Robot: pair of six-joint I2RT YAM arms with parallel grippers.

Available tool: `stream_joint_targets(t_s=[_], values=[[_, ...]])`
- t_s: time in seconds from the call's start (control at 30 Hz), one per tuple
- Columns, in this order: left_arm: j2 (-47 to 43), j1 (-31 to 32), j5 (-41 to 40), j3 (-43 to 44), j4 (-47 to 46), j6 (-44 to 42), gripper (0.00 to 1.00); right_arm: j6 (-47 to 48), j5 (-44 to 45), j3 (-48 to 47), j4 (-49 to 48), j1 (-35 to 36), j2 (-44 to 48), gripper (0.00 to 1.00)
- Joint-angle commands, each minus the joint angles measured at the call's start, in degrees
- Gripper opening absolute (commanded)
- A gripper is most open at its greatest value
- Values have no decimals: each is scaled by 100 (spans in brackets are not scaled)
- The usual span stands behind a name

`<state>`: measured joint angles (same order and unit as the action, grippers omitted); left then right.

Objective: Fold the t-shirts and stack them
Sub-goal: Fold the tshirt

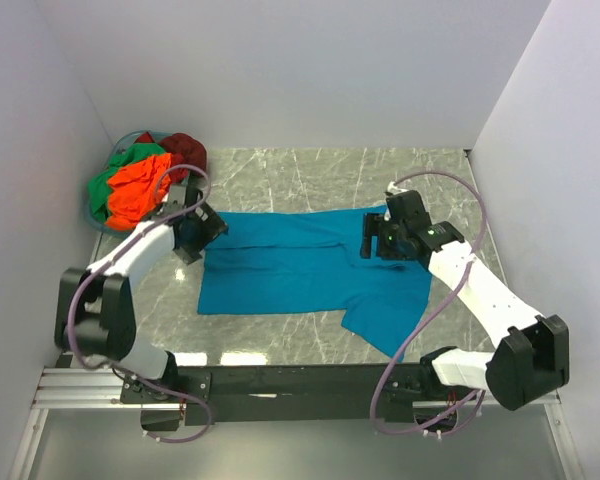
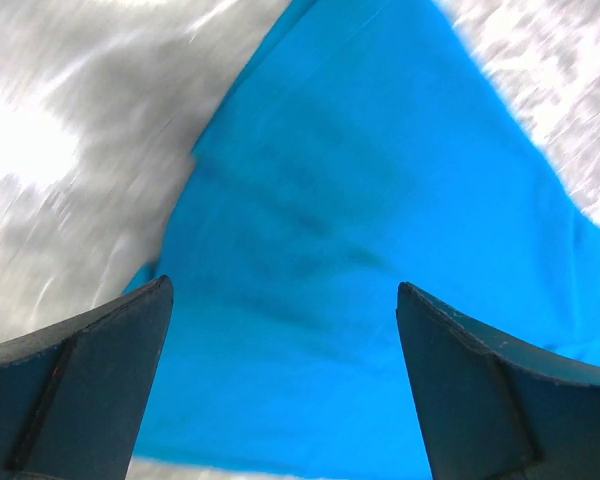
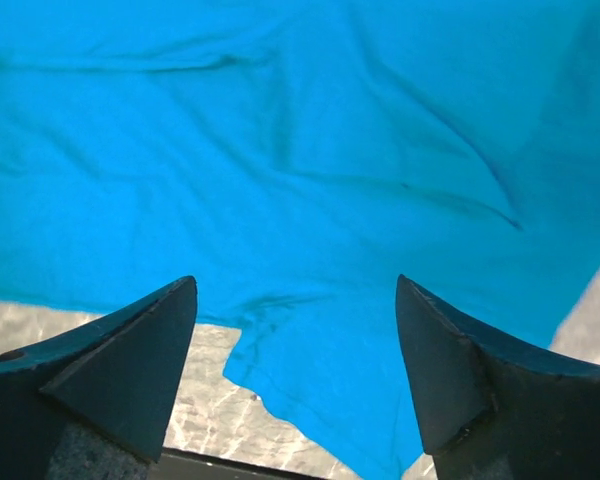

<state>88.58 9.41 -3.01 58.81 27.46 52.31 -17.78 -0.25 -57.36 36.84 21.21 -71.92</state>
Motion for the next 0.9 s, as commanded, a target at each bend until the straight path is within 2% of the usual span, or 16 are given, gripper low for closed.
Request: stream_joint_targets(t_s=[0.0, 0.2, 0.33, 0.47, 0.57, 0.63, 0.67, 0.87], values=[[-646, -9, -139, -430, 425, 296, 99, -611, 578, 199, 235, -100, 204, 87], [-1727, -1, -420, -1608, 1050, 780, 100, -1156, 1115, 822, 263, -126, 923, 90], [-2414, -1, -455, -2328, 1462, 1131, 100, -1289, 896, 1183, 78, -196, 1163, 91], [-2898, -1, -490, -2655, 1534, 1377, 99, -1246, 772, 1228, -10, -223, 1110, 91], [-2873, -1, -560, -2743, 1411, 1439, 93, -1184, 781, 1157, -10, -223, 1031, 91], [-2653, -1, -465, -2717, 1280, 1387, 82, -1140, 772, 1149, -10, -223, 1022, 91], [-2487, -1, -325, -2708, 1192, 1361, 73, -1131, 781, 1140, -10, -231, 1022, 91], [-2169, -1, -174, -2787, 1121, 1272, 49, -1105, 895, 1166, 51, -240, 961, 90]])
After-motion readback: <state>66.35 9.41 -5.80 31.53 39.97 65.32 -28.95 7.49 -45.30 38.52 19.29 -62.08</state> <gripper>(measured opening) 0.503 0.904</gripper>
